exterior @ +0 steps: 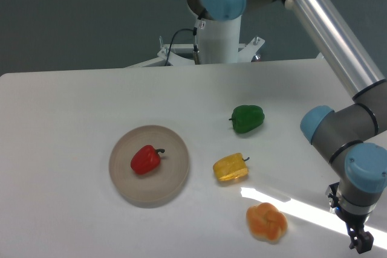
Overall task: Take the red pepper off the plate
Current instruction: 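Move the gripper over the wooden plate above the red pepper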
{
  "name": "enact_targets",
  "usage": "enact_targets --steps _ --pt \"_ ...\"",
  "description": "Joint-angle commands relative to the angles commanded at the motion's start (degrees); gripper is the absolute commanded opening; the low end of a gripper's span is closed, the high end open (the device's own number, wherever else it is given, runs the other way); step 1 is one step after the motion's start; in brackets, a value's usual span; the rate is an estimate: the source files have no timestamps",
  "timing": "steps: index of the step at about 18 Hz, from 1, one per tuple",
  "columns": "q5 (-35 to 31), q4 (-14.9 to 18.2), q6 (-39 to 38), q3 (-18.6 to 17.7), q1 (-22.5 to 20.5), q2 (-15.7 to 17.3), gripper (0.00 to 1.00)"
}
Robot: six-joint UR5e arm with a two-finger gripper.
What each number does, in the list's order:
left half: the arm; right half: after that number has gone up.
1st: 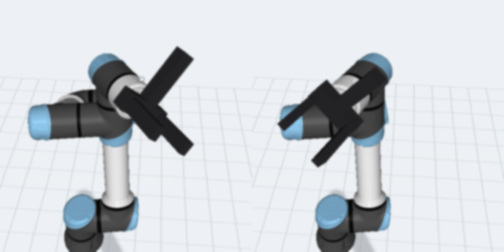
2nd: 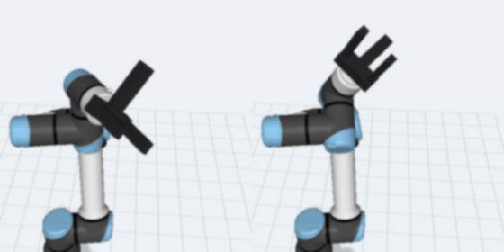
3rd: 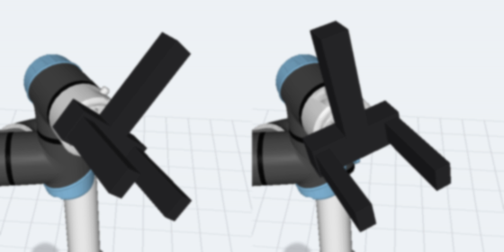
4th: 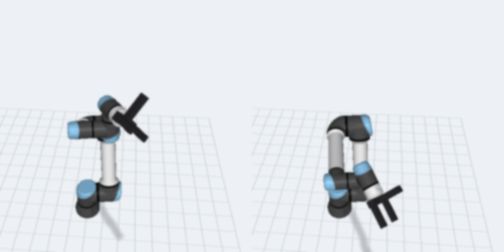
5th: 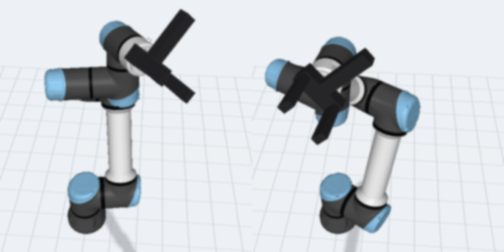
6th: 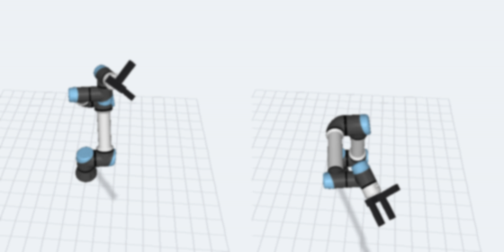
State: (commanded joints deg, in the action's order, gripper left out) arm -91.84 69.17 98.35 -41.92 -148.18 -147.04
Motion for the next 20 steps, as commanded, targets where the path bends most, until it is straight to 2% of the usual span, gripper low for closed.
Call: enact_targets --steps 3,10,12,20 --pt "0.1 0.0 0.4 -1.7 0.1 1.1 1.0" --pt "-0.1 0.0 -2.2 -9.4 2.9 7.1 1.0" --pt "-0.2 0.2 -4.8 -11.6 4.4 9.4 1.0" --pt "-0.1 0.4 -21.0 -24.7 12.4 20.7 1.0"
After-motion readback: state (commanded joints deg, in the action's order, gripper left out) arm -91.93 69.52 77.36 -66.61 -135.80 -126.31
